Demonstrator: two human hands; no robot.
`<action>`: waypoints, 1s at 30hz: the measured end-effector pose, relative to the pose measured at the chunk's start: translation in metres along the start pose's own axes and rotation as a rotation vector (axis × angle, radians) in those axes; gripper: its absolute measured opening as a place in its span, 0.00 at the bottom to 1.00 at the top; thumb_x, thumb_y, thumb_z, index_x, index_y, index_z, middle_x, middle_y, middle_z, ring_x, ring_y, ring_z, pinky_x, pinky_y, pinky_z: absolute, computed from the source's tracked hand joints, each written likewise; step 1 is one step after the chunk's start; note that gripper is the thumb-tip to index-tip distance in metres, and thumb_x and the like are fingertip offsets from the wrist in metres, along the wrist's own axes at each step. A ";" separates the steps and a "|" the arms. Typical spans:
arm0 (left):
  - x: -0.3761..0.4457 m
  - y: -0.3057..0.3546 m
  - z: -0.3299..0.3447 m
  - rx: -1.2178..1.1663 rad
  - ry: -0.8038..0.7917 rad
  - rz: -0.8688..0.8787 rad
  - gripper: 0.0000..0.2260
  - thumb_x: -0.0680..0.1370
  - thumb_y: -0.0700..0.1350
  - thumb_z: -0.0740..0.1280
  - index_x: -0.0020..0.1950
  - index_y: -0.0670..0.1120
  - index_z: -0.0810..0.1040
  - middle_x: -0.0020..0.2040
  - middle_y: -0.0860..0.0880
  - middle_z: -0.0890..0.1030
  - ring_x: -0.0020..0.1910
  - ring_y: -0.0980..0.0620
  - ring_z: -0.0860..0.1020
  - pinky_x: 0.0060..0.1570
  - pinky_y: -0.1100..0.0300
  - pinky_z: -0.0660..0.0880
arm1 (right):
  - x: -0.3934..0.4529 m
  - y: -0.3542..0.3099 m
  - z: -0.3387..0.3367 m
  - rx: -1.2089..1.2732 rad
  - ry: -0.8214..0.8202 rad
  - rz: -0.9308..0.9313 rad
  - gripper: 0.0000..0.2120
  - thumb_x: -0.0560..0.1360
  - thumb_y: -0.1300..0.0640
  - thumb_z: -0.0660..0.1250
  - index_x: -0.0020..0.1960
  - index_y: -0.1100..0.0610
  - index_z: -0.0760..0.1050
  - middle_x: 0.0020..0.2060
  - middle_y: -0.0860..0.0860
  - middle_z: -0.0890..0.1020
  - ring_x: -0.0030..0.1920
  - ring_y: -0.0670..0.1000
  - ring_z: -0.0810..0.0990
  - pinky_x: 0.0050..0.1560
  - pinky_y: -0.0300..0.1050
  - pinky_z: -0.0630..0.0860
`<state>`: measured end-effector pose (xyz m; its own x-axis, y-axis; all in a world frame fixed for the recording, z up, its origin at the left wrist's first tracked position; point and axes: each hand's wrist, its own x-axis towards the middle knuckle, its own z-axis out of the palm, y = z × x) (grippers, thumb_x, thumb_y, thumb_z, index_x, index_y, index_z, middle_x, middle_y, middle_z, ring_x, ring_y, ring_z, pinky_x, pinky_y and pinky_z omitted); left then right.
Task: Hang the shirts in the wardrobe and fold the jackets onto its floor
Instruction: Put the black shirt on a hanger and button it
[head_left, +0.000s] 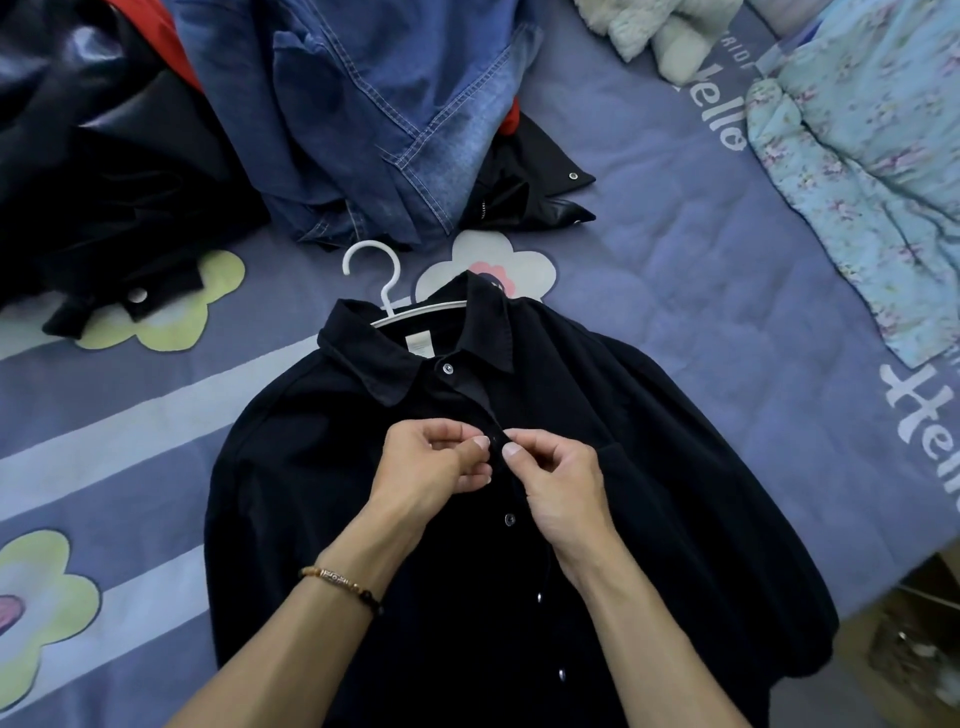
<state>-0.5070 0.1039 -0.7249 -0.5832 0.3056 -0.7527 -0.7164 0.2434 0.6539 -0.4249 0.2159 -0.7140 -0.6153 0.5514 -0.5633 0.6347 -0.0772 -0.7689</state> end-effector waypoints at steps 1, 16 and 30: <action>0.001 0.000 -0.001 0.017 0.001 0.006 0.01 0.76 0.35 0.72 0.44 0.38 0.83 0.35 0.44 0.83 0.33 0.52 0.83 0.38 0.60 0.81 | 0.000 -0.001 0.001 -0.020 -0.002 -0.016 0.10 0.77 0.59 0.69 0.45 0.43 0.81 0.45 0.42 0.84 0.49 0.36 0.81 0.49 0.28 0.75; 0.002 0.000 0.000 0.167 0.016 0.095 0.02 0.76 0.37 0.72 0.43 0.42 0.83 0.36 0.45 0.84 0.34 0.52 0.84 0.37 0.61 0.80 | 0.002 0.002 0.007 -0.130 0.098 -0.108 0.04 0.72 0.60 0.73 0.46 0.53 0.84 0.38 0.45 0.84 0.40 0.40 0.82 0.41 0.31 0.76; 0.004 -0.001 0.005 0.490 0.063 0.240 0.05 0.76 0.41 0.71 0.41 0.49 0.82 0.34 0.51 0.83 0.31 0.55 0.83 0.37 0.55 0.83 | 0.006 0.003 0.000 0.077 0.081 0.080 0.05 0.77 0.57 0.69 0.49 0.49 0.83 0.46 0.46 0.85 0.49 0.44 0.84 0.53 0.40 0.80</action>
<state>-0.5061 0.1096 -0.7280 -0.7406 0.3534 -0.5716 -0.3073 0.5783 0.7557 -0.4266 0.2186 -0.7200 -0.5225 0.6064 -0.5994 0.6405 -0.1849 -0.7454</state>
